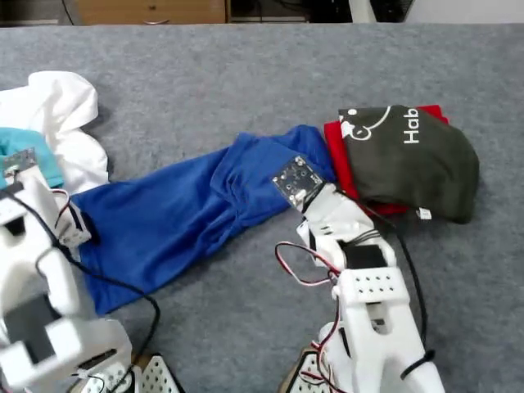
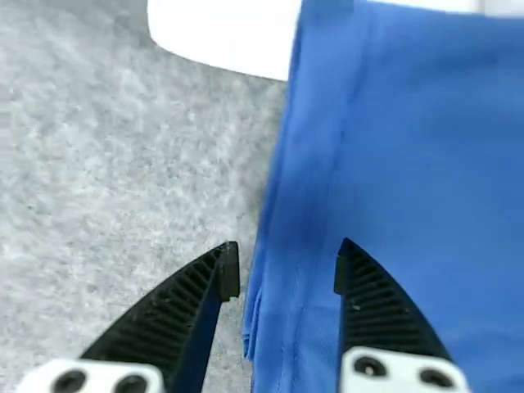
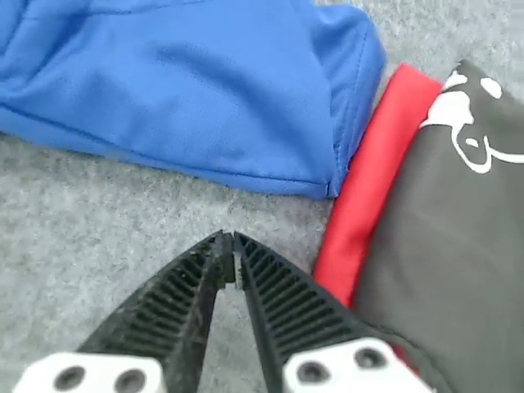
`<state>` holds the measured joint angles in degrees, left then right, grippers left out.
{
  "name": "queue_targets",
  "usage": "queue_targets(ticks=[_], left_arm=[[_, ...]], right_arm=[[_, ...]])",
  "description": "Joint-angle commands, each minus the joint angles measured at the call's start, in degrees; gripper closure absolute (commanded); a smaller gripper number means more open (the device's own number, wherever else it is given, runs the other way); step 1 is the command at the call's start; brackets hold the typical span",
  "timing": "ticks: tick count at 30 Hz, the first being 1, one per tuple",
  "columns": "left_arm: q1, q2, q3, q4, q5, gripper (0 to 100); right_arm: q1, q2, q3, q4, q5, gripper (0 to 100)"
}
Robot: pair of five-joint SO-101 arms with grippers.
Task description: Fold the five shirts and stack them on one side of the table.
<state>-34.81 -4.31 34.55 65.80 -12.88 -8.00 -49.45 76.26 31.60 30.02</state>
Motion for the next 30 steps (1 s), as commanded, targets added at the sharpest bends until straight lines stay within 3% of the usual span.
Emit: queue_targets(ticks=[1,9,21,30], left_arm=[[-0.9,6.8,-8.7,3.3,-0.4,80],[-0.9,14.4,-11.5,8.3,-0.4,80],[0.5,18.5,-8.4,4.1,7.6,86],[1.8,18.2,-8.6,4.0,8.4,98]], right_arm=[[-0.9,-1.1,1.9,-4.9,-1.6,99.4],[-1.0,-0.3,3.1,-7.2,-1.8,99.4],[-0.9,2.5,2.2,-8.6,-1.8,99.4],[-0.9,2.5,2.2,-8.7,-1.8,99.4]])
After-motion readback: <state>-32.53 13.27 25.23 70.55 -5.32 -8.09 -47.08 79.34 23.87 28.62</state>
